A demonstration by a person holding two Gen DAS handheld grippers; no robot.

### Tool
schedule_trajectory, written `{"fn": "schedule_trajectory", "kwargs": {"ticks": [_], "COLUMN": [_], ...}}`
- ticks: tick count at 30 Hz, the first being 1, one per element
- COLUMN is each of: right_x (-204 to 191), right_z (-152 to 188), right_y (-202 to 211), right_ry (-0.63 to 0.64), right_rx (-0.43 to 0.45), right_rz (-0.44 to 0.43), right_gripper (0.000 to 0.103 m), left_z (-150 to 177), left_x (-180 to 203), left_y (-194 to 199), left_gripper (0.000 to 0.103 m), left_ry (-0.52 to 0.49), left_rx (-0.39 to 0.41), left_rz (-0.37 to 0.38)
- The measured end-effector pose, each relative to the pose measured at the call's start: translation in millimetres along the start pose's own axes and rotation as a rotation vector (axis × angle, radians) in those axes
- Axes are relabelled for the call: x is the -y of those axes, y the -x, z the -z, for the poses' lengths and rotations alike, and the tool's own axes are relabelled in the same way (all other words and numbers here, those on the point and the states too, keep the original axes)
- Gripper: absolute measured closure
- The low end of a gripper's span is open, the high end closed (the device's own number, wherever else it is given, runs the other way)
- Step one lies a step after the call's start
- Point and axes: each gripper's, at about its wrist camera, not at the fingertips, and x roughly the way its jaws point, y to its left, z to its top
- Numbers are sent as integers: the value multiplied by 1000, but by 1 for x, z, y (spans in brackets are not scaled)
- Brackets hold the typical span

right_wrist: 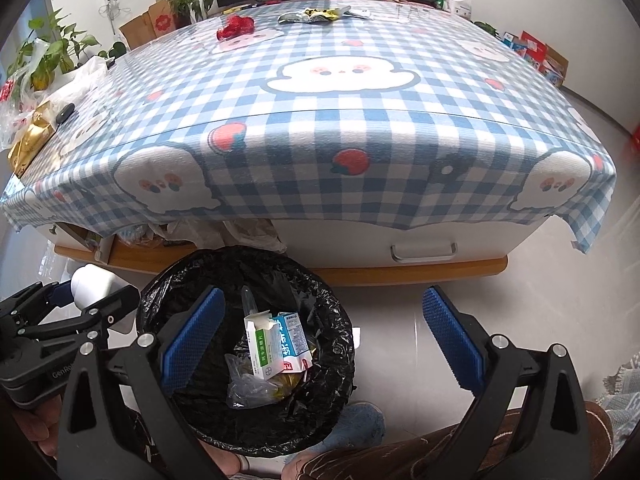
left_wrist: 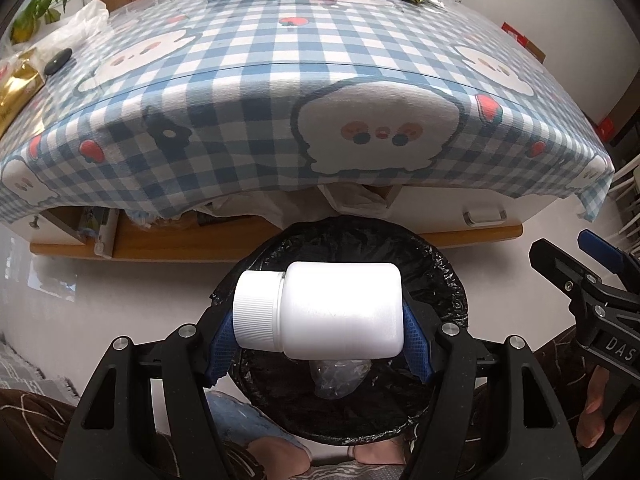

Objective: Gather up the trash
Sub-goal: 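Open the right tool over the bin while the left tool releases the white bottle, then move both tools back over the table toward the red net and yellow wrapper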

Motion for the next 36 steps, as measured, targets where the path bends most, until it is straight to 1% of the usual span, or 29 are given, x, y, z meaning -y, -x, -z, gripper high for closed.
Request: {"fn": "schedule_trajectory", "kwargs": {"ticks": [5,7,13,21,26,32,36], "right_x": [-1,-2,-4,-8,-8,-12,-15], "right_z": [0,0,-1,-9,-17,-28,-38], "right_y": [-1,-1,0,20,38,70,85], "right_ry": [6,7,12,15,10,10,11], "right_rx": [1,0,11,67,105,204,240], "right_rz": [4,6,13,19,20,26,18], "right_gripper": [8,8,8,8,8,8,8], "left_z": [0,-1,-4,-11,-17,-24,-29], "left_x": [0,-1,-6,-12,-12,-9,-9], "left_y": [0,1,8,39,63,95,117], "left_gripper": [34,28,17,6,6,6,6], "left_ry": [-5,-6,-6,18,21,14,15], "left_rx": [0,7,34,124,176,236,276], "left_rz": [-7,-6,-18,-22,-19,-18,-12]}}
